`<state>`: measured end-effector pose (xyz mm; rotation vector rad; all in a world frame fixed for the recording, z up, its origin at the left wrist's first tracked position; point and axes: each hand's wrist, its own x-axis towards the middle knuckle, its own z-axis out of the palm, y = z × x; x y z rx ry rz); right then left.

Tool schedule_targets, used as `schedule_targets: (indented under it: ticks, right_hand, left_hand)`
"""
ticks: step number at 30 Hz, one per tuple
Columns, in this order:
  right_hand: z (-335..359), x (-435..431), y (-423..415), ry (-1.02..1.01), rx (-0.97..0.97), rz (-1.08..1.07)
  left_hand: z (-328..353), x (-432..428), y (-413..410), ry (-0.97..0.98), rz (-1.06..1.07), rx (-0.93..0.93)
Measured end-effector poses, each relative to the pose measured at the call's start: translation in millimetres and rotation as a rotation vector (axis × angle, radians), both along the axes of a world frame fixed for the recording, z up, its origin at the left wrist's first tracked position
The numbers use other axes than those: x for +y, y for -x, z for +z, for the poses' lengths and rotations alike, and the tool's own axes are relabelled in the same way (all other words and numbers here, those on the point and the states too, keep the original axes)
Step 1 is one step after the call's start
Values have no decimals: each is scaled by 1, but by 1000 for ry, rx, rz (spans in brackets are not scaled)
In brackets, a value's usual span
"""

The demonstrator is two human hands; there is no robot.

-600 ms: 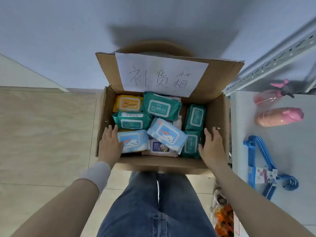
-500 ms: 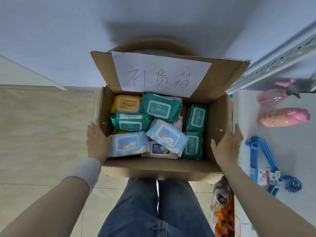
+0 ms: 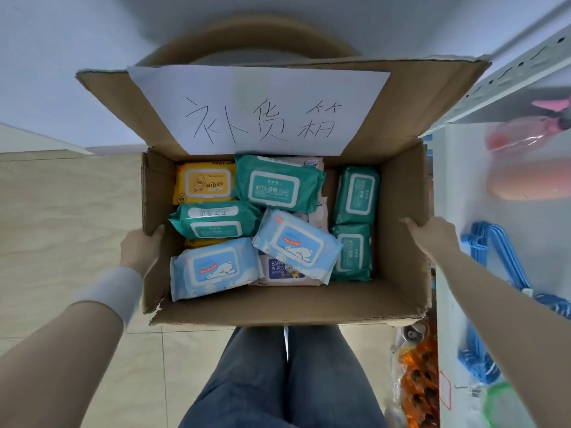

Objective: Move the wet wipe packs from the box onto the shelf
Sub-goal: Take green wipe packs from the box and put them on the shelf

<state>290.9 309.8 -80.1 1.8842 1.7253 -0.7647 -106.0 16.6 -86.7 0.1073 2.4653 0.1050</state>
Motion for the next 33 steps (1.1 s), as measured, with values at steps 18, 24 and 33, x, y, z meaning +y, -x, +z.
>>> schedule_targets:
  ticks: [18,24,33]
  right_hand:
    - [53,-128,-41,44,-44,-181]
    - [78,-270,-85,38,-78,-504]
    - [73,-467,-121,-15,0,-1074]
  left_hand:
    - [27,7,14,82,-563,-105]
    - [44,34,9,50,-980,-129]
    - [73,68,-79,-15,-1387,-110]
